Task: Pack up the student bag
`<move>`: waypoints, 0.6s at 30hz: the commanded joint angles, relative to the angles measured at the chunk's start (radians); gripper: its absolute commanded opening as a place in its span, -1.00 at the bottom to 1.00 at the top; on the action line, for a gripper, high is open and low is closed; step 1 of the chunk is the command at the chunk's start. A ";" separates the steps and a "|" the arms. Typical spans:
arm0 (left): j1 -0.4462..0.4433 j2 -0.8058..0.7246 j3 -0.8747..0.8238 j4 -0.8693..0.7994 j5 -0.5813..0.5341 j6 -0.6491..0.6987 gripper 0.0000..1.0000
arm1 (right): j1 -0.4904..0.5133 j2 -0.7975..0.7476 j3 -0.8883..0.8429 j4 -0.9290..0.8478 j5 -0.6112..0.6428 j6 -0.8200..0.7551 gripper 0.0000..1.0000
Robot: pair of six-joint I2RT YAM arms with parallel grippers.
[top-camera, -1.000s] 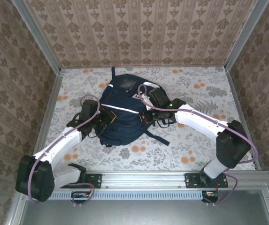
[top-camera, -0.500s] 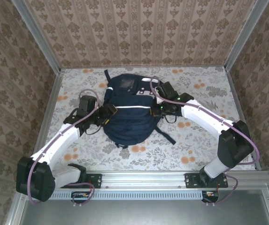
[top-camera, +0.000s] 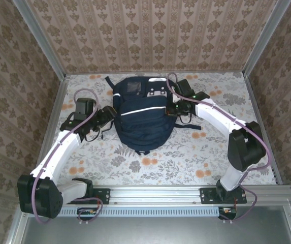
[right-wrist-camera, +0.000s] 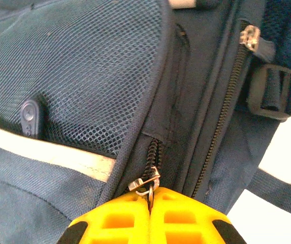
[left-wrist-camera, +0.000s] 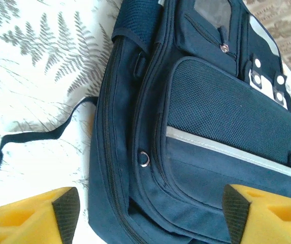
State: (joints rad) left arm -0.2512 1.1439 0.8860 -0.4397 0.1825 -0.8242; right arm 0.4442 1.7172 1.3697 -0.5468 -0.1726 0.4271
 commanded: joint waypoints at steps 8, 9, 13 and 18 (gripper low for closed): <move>0.016 0.001 0.070 0.035 -0.311 0.247 0.80 | 0.042 -0.023 0.097 0.034 0.021 0.000 0.02; 0.023 -0.010 0.065 0.048 -0.333 0.251 0.81 | 0.041 -0.060 0.083 0.030 0.049 -0.011 0.25; 0.056 -0.037 0.067 0.079 -0.406 0.289 0.86 | -0.004 -0.256 -0.016 0.043 0.162 -0.050 0.80; 0.112 -0.037 0.061 0.086 -0.449 0.360 0.92 | -0.072 -0.453 -0.124 0.054 0.402 -0.130 0.99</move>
State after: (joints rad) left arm -0.1642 1.1225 0.9382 -0.3817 -0.1917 -0.5446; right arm 0.4015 1.3312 1.3056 -0.5041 0.0357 0.3614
